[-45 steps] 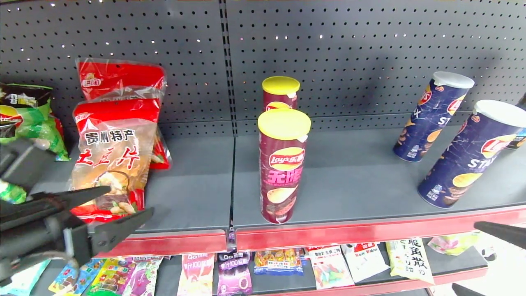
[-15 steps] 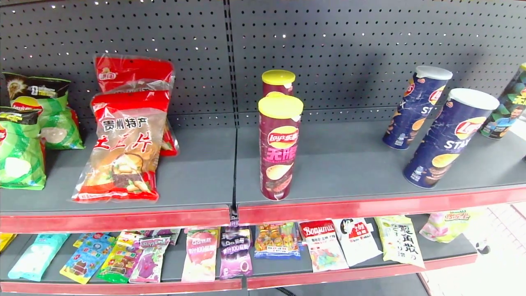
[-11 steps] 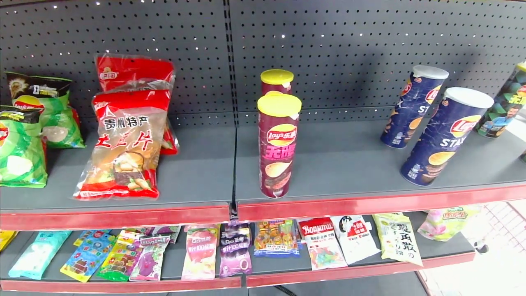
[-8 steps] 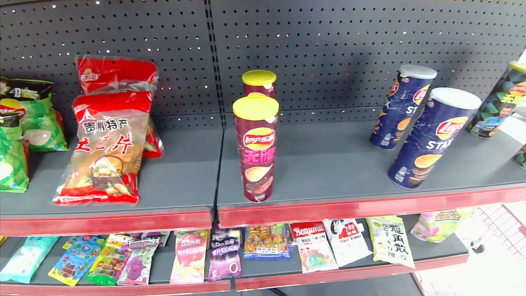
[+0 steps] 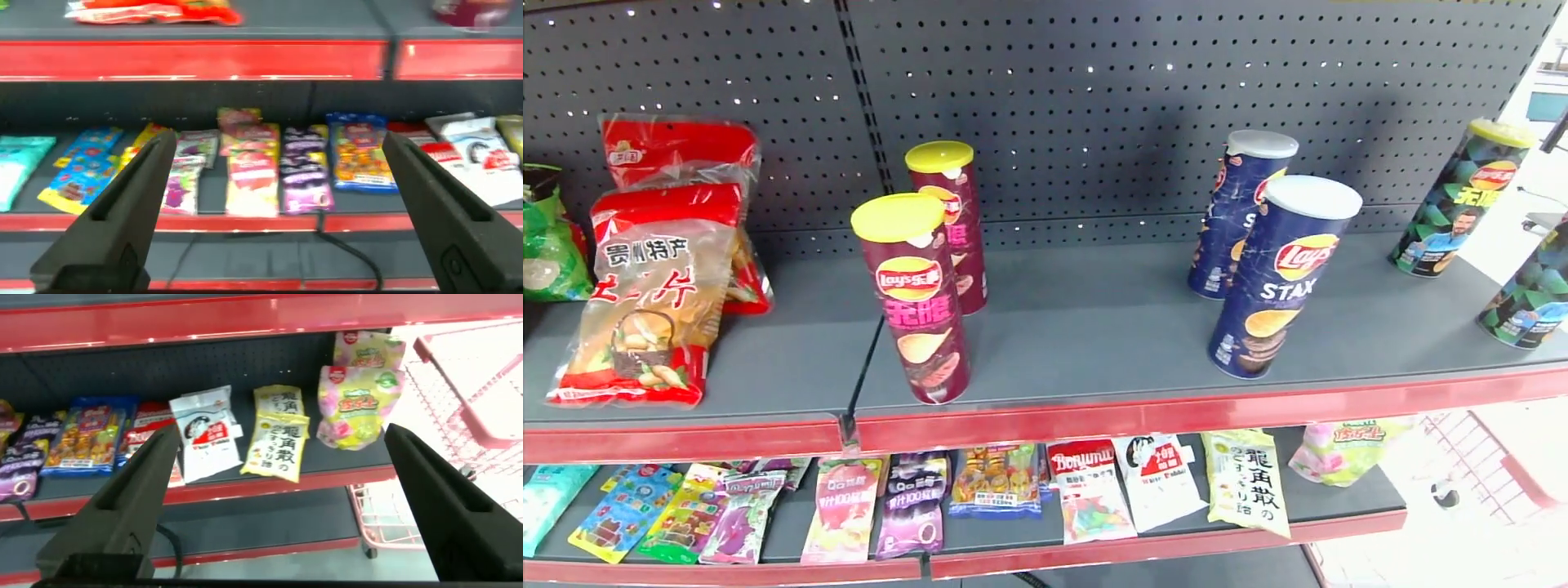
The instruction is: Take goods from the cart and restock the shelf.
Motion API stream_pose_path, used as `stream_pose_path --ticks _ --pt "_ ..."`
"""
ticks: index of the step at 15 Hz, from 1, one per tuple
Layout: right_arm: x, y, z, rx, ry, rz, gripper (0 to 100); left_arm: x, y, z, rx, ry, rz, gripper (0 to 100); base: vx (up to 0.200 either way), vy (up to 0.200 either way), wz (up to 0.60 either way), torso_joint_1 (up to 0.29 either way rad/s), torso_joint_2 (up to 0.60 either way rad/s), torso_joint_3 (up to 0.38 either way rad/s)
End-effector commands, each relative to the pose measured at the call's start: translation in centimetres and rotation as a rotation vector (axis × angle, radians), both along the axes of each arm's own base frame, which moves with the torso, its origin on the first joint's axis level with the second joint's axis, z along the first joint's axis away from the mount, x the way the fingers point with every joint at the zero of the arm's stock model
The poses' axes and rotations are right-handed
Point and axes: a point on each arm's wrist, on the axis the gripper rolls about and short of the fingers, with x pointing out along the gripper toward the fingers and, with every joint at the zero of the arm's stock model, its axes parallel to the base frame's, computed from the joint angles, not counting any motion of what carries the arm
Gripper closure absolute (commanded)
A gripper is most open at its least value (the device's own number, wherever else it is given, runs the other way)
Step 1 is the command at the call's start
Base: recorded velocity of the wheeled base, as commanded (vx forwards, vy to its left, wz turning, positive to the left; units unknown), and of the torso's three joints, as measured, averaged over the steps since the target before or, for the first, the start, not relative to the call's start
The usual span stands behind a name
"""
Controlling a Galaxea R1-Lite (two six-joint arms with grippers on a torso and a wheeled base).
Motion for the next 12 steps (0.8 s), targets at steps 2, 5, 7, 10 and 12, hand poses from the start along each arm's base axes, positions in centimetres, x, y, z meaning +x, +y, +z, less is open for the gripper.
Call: stream_pose_path --ticks 2,5,7,10,12 --pt "0.02 0.0 -0.02 0.001 0.003 -0.001 0 0.03 0.0 0.0 -0.001 0.004 0.0 0 0.0 -0.2 0.0 0.005 0.0 0.002" --pt "0.02 -0.01 -0.02 0.001 0.003 -0.004 0 0.03 0.0 0.0 -0.001 0.004 0.0 0 0.0 -0.2 0.0 0.001 0.0 0.001" --pt "0.02 -0.01 -0.02 -0.001 0.003 -0.004 0 0.03 0.0 0.0 -0.001 0.004 0.0 0 0.0 -0.2 0.0 0.005 0.0 0.002" --pt "0.02 -0.01 -0.02 -0.001 0.003 -0.005 0 0.03 0.0 0.0 -0.001 0.004 0.0 0 0.0 -0.2 0.0 0.007 0.0 -0.001" --pt "0.02 -0.01 -0.02 -0.001 0.003 -0.005 0 0.03 0.0 0.0 -0.001 0.004 0.0 0 0.0 -0.2 0.0 0.002 0.0 0.002"
